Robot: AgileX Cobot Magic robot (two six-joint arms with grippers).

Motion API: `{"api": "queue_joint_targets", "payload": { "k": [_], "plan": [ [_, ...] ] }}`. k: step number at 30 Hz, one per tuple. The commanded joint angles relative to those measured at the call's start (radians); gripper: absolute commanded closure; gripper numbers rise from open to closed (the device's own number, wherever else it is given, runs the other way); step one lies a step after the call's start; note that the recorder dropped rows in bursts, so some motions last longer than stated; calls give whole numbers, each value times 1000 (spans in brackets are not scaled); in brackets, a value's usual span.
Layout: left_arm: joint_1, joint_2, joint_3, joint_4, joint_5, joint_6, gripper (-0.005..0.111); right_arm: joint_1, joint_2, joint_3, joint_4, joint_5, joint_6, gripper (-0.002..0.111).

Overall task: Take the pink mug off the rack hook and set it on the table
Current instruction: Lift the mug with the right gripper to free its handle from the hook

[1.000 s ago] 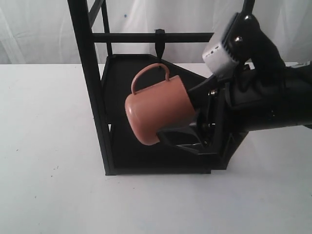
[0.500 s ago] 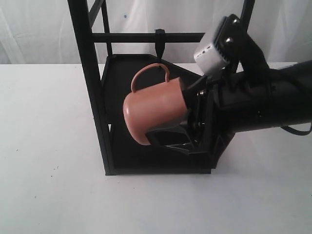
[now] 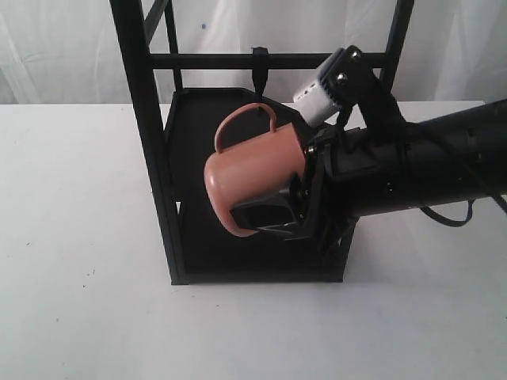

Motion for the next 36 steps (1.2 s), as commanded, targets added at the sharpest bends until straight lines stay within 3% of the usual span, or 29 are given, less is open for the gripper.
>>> {"api": "queue_joint_targets", "payload": {
  "k": [1, 5, 20, 36],
  "plan": [
    [1, -4, 3, -2, -3, -10, 107, 1, 1, -4, 16, -1, -25, 86],
    [1, -4, 3, -2, -3, -10, 107, 1, 1, -4, 24, -8, -56, 108],
    [1, -4, 3, -2, -3, -10, 107, 1, 1, -35, 88, 38, -82, 108],
    [1, -4, 3, -2, -3, -10, 107, 1, -64, -35, 27, 108, -53, 108]
  ]
}}
